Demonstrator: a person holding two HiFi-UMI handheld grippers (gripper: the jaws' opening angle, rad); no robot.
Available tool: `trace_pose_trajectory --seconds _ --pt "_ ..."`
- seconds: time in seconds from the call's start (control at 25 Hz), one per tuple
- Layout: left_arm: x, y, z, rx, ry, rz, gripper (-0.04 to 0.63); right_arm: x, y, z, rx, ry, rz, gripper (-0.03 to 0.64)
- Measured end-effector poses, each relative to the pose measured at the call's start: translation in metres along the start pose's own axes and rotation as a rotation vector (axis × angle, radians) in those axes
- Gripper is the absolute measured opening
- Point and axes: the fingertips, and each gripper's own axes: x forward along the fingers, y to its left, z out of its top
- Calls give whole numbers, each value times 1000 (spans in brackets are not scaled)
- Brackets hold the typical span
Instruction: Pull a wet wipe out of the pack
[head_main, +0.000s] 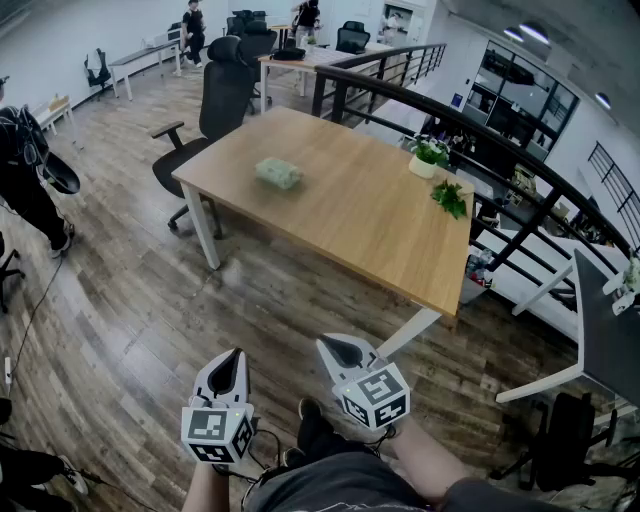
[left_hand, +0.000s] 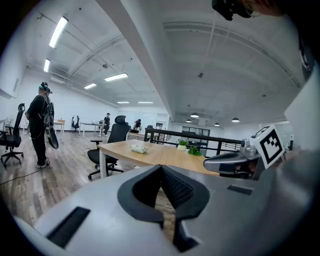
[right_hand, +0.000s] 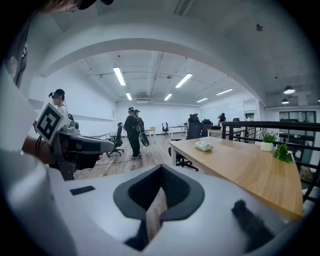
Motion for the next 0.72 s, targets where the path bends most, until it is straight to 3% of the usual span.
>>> trace_pose_trajectory --seconds 0.48,0.72 --pt "0 7 -3 -1 8 37 12 8 2 -3 22 8 28 21" --pt "-6 6 -3 -27 -14 30 14 -2 6 1 59 -44 72 23"
